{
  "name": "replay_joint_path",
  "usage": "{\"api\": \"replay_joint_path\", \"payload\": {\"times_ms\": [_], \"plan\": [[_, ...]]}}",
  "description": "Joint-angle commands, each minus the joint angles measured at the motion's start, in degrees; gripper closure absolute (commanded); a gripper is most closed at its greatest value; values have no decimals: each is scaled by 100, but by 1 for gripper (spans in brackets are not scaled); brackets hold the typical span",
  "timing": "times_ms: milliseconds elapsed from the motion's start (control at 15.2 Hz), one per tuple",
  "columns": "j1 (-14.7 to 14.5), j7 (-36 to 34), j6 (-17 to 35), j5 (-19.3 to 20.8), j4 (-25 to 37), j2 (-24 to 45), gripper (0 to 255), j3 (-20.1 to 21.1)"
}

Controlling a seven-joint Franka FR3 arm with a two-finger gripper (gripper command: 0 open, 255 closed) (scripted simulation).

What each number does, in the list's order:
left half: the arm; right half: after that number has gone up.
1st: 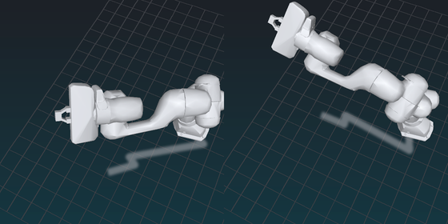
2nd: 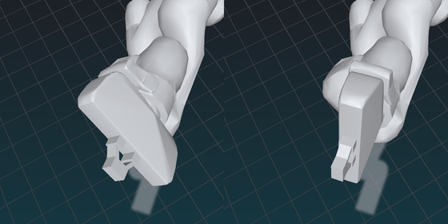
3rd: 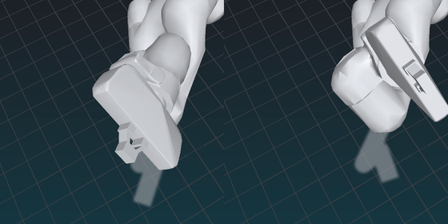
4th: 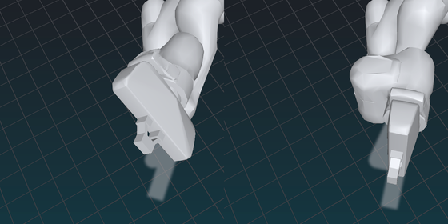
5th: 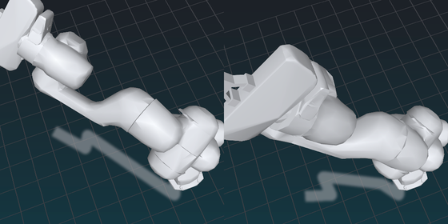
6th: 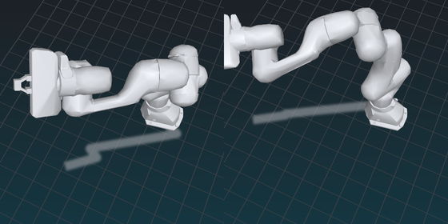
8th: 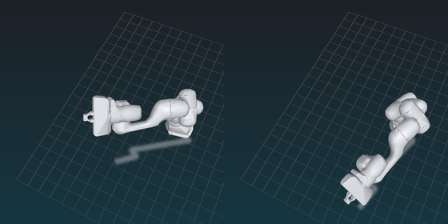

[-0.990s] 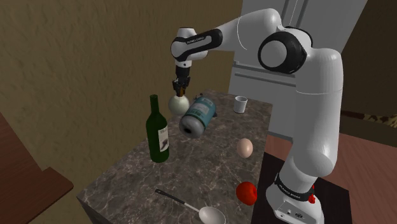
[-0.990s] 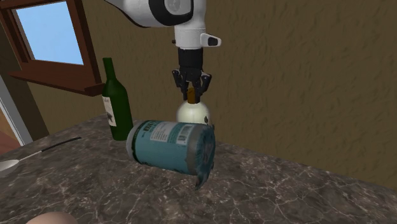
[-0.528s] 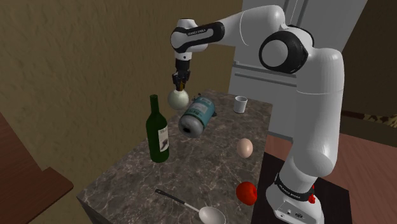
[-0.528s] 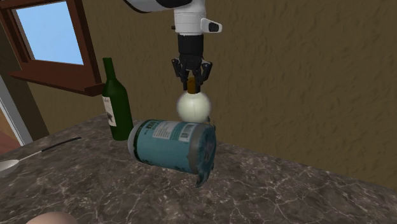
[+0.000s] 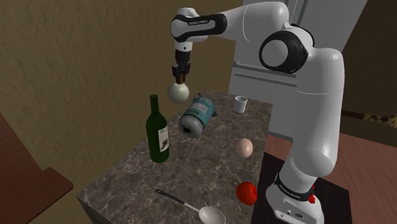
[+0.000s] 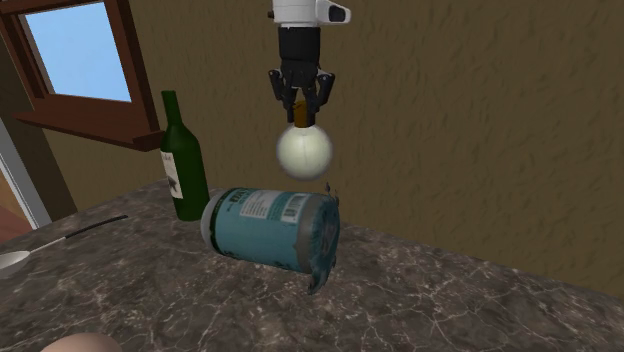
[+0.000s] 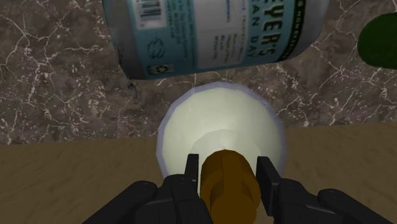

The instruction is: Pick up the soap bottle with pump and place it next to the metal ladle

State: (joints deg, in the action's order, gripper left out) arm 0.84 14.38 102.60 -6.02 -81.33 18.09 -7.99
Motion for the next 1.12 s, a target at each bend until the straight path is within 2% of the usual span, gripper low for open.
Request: {"api": "replay_joint_path", "payload": {"times_ms": [0, 594, 1056], "plan": [[1, -14, -149, 4, 150, -1, 255, 0], [44, -54, -922, -11, 1083, 159, 255, -6], [106, -86, -1621, -51, 2059, 436, 255, -5]]}}
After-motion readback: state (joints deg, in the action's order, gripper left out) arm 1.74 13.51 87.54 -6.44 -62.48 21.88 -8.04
